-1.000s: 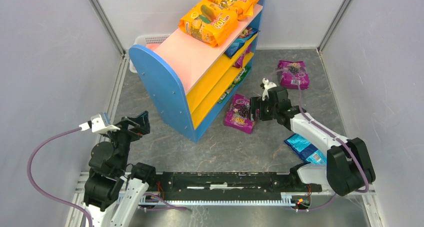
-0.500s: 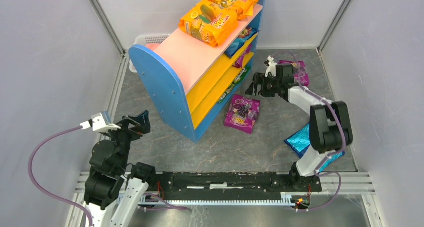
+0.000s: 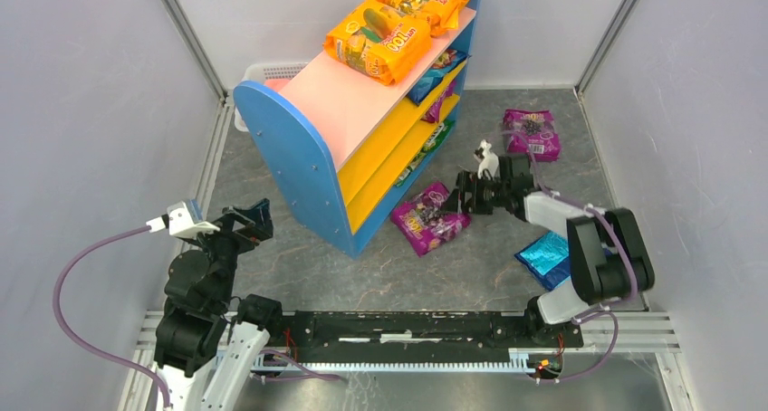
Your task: Place and organize the candy bags onto the shelf
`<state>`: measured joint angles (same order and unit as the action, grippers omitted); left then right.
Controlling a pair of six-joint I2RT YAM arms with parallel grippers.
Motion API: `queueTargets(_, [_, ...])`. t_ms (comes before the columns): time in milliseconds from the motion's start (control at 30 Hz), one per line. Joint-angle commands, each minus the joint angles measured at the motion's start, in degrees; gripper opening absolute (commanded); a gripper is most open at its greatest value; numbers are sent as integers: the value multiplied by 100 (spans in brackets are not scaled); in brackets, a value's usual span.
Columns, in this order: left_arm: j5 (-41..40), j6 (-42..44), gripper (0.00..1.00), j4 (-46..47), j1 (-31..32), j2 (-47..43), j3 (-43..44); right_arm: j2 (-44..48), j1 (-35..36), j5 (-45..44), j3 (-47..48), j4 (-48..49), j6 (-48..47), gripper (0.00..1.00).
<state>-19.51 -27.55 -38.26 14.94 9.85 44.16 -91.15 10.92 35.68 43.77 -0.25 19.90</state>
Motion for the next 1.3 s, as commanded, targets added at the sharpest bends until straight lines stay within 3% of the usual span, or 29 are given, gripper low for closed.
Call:
queueTargets(0, [-20, 215, 100, 309, -44, 118, -4, 934, 238, 193, -937, 149, 301, 89])
queueTargets(100, [-18, 215, 100, 317, -44, 126, -13, 1303, 299, 146, -1253, 199, 240, 91])
queueTargets(233, [-2, 222, 100, 308, -53, 128, -13, 1065, 174, -596, -762, -620, -365, 95])
queueTargets(500, [-9, 232, 100, 284, -68, 68, -12, 141, -19, 411, -431, -19, 97, 96])
queueTargets(733, [-9, 224, 100, 291, -73, 77, -13, -164, 94, 876, -876, 995, 774, 95])
queueTargets(867, [0, 224, 100, 291, -70, 85, -5, -235, 180, 899, -1150, 1305, 999, 90])
queueTargets(1100, [3, 224, 100, 287, -78, 66, -12, -182, 178, 1089, -1577, 1998, 1564, 67])
queueTargets(1267, [8, 223, 100, 288, -77, 37, -8, -3, 180, 1237, -1846, 2248, 1872, 57])
